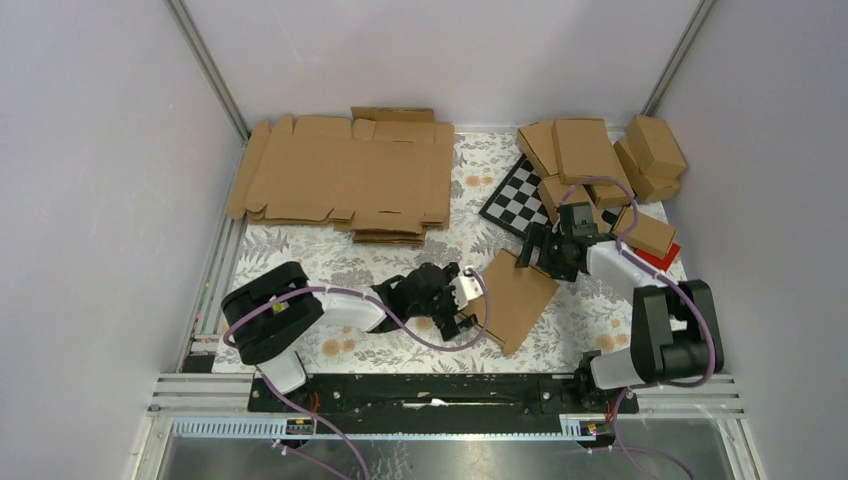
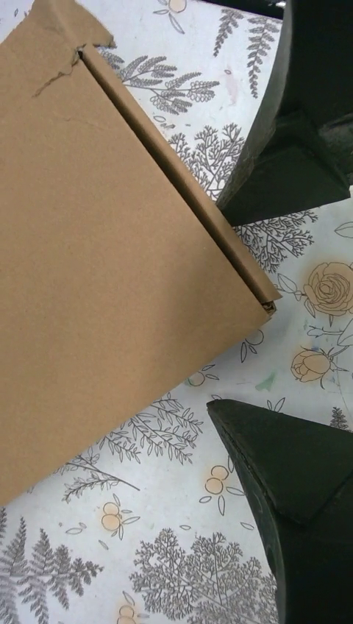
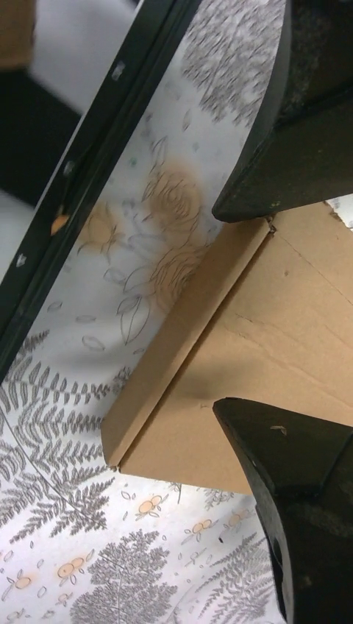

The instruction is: Fold the paper box

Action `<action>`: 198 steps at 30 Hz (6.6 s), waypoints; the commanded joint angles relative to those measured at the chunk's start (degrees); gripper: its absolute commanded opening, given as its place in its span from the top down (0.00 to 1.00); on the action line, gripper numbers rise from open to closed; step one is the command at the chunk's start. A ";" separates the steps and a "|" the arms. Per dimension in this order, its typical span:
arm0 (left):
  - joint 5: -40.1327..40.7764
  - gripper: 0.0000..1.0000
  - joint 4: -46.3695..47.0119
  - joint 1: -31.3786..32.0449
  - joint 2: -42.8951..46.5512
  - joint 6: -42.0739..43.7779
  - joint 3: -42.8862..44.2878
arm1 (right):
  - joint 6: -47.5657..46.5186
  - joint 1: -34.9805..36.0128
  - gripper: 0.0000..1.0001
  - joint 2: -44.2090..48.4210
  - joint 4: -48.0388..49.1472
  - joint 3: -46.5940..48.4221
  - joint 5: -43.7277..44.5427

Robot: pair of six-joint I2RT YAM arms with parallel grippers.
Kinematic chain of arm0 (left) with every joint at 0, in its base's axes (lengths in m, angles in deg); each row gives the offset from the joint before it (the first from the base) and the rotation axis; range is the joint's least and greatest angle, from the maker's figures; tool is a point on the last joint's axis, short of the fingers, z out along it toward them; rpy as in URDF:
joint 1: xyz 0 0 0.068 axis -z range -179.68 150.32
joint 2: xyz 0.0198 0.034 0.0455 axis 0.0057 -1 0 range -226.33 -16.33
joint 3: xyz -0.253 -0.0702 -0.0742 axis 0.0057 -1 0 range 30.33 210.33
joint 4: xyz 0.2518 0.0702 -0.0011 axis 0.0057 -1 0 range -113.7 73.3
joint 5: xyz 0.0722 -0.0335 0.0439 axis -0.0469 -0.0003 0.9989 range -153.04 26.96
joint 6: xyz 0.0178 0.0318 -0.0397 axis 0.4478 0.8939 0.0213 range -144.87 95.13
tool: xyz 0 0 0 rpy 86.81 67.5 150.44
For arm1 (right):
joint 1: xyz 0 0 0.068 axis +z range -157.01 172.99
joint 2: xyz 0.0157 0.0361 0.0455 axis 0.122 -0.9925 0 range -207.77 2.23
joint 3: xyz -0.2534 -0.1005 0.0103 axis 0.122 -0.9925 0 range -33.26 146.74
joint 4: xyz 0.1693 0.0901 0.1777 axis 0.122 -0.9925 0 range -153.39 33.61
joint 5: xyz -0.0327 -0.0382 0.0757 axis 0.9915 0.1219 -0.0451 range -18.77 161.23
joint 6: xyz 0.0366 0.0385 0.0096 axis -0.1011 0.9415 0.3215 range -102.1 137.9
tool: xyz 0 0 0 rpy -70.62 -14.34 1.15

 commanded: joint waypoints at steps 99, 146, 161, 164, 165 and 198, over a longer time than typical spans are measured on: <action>36.93 0.01 9.59 11.85 10.43 -4.14 -8.23 | 55.76 21.26 0.16 -9.35 1.70 24.22 10.66; -5.57 0.76 21.56 -9.31 39.68 -44.35 -25.72 | 7.50 11.76 0.00 25.46 -3.97 -2.28 -3.96; -27.91 0.75 34.62 -18.80 9.54 -44.73 -11.03 | 8.44 11.76 0.00 24.84 1.02 -2.53 -2.10; -29.02 0.74 34.24 -20.56 7.90 -43.55 -10.02 | 8.83 11.76 0.00 25.65 -4.06 -0.50 -1.00; -29.54 0.74 35.33 -20.89 7.31 -43.43 -10.07 | 8.71 11.78 0.00 25.42 -6.37 0.63 -1.12; -30.98 0.66 28.23 -21.81 7.80 -34.27 -9.27 | -3.40 6.11 0.03 9.58 -5.70 17.66 2.89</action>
